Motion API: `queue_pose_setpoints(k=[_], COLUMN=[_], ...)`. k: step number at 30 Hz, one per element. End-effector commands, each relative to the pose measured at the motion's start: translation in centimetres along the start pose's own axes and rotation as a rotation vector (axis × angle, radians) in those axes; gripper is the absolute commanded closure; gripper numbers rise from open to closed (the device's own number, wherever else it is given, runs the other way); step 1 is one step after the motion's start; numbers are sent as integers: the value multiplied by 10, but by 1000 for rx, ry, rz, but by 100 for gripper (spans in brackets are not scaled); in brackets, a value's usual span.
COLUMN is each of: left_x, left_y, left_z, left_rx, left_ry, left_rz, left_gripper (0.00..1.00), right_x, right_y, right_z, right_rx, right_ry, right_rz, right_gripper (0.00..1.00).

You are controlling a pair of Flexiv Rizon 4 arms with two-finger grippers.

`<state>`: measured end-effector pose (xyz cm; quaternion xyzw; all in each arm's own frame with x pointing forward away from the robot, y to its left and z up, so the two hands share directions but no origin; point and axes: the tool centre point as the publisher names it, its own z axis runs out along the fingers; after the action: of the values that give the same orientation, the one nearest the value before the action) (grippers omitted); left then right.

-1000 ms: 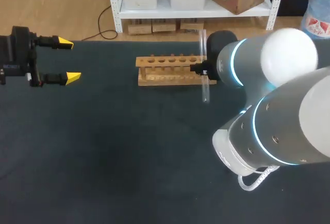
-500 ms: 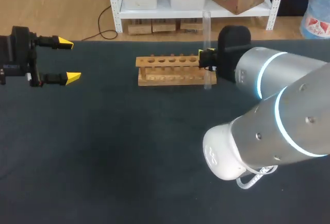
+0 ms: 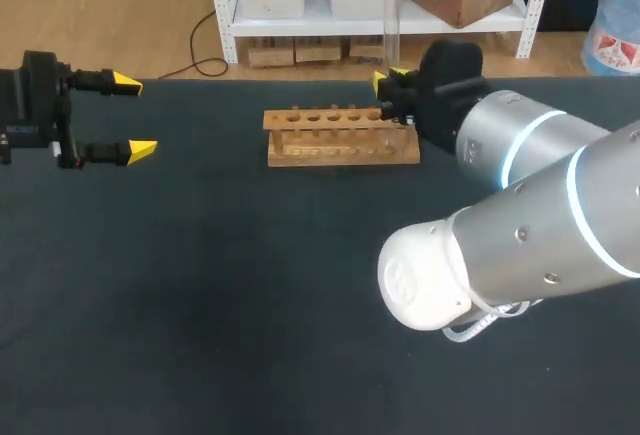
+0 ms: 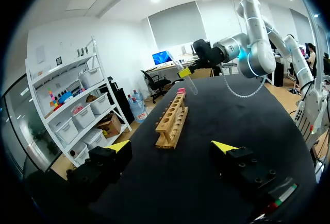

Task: Grasp the test tube, adjust it, and insert it.

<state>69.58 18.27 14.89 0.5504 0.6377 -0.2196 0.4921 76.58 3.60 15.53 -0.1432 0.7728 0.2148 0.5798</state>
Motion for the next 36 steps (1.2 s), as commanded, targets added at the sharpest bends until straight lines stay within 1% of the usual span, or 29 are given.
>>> queue_pose_setpoints(k=[1,8,16,36], left_x=[2,2,2,2], left_y=[-1,-1,-1,-1], left_z=[0,0,0,0], left_rx=[-4,-4,-4,-4], left_ry=[-5,-5,-5,-5], left_rz=[3,3,3,3], left_gripper=[0,0,0,0], right_x=[1,-10,-18,-12], right_y=[-5,-7,-10,-12], right_z=[12,25,35,49], right_rx=[-33,-51,-64,-86], right_ry=[-68,-131,-168,-168], right_rz=[4,5,6,24], right_gripper=[100,100,100,100])
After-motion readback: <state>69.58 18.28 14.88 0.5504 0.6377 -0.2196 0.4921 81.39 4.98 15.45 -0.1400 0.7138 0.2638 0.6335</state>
